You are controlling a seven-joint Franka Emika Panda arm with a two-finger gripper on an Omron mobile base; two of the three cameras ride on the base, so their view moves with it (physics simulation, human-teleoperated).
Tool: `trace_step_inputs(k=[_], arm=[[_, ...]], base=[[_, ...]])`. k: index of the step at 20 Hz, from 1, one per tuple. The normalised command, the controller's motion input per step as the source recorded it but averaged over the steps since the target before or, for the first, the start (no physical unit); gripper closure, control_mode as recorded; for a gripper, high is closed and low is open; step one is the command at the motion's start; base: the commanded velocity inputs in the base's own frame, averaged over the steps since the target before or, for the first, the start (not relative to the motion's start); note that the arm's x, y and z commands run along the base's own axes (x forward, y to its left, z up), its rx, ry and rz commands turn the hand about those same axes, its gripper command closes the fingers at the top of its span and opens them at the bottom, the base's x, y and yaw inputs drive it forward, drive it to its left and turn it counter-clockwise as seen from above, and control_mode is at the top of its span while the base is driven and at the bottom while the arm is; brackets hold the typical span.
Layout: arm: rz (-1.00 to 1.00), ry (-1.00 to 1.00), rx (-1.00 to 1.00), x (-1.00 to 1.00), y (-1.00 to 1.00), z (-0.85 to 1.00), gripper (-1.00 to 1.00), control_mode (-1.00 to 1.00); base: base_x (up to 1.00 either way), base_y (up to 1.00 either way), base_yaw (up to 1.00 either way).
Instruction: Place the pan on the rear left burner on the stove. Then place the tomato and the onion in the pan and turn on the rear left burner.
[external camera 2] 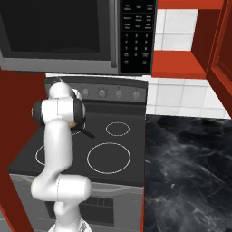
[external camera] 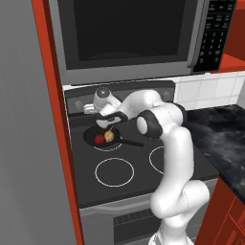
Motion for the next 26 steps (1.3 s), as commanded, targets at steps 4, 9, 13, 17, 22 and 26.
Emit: trace_step_inputs(k=[4, 9, 13, 17, 22, 26], arm=[[0.00, -0.09, 0.00, 0.40, 0.01, 0.09, -1.00, -1.00], [0.00, -0.08, 0.00, 0.09, 0.18, 0.16, -1.00, -1.00], [0.00, -0.07, 0.00, 0.11, 0.07, 0.36, -1.00, -1.00], [0.00, -0.06, 0.00, 0.25, 0.06, 0.53, -1.00, -1.00], [0.00, -0.07, 0.00, 0.21, 0.00, 0.58, -1.00, -1.00], [0.00, -0.07, 0.00, 0.00, 0.00, 0.84, -1.00, -1.00]], base=[[0.00, 0.00, 0.00], [0.00, 0.00, 0.00], [0.00, 0.00, 0.00], [0.00, 0.00, 0.00], [0.00, 0.00, 0.00], [0.00, 0.00, 0.00]])
